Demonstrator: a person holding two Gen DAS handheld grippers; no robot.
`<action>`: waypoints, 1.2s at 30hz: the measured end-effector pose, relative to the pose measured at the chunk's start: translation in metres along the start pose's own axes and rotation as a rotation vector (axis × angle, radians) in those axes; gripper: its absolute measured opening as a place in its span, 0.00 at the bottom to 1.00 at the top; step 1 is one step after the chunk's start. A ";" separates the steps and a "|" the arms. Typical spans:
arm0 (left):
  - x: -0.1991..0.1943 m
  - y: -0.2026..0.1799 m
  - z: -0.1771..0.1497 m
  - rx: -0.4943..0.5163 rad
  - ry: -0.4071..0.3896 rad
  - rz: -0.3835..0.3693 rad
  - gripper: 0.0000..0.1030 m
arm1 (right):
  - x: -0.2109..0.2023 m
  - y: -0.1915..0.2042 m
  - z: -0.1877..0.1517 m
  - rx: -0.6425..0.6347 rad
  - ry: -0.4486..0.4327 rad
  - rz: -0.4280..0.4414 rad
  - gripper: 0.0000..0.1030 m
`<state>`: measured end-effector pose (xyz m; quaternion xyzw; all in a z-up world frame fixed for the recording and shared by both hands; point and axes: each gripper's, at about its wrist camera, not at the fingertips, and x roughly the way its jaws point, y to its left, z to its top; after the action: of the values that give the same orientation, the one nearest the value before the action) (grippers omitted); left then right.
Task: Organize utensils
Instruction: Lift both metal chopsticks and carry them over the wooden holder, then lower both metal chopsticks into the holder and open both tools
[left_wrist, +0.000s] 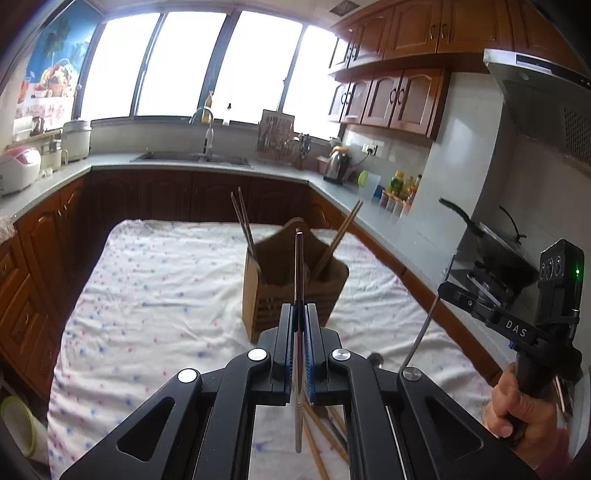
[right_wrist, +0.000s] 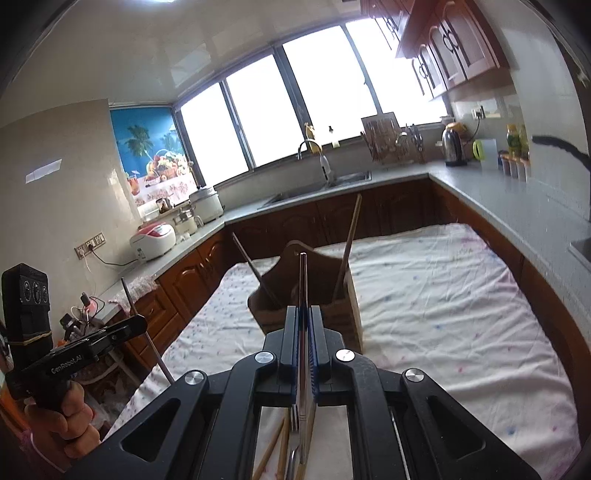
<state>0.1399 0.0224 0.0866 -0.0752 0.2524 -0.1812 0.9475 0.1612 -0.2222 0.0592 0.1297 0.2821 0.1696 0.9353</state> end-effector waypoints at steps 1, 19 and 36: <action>0.000 0.001 0.000 0.001 -0.008 0.002 0.03 | 0.001 0.000 0.003 -0.004 -0.007 -0.002 0.05; 0.041 0.012 0.062 0.041 -0.166 0.017 0.03 | 0.032 0.001 0.096 -0.040 -0.180 -0.005 0.05; 0.147 0.038 0.075 -0.026 -0.239 0.102 0.03 | 0.102 -0.024 0.110 -0.035 -0.202 -0.035 0.05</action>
<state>0.3076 0.0050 0.0759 -0.0958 0.1435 -0.1194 0.9777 0.3099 -0.2201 0.0900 0.1250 0.1856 0.1444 0.9639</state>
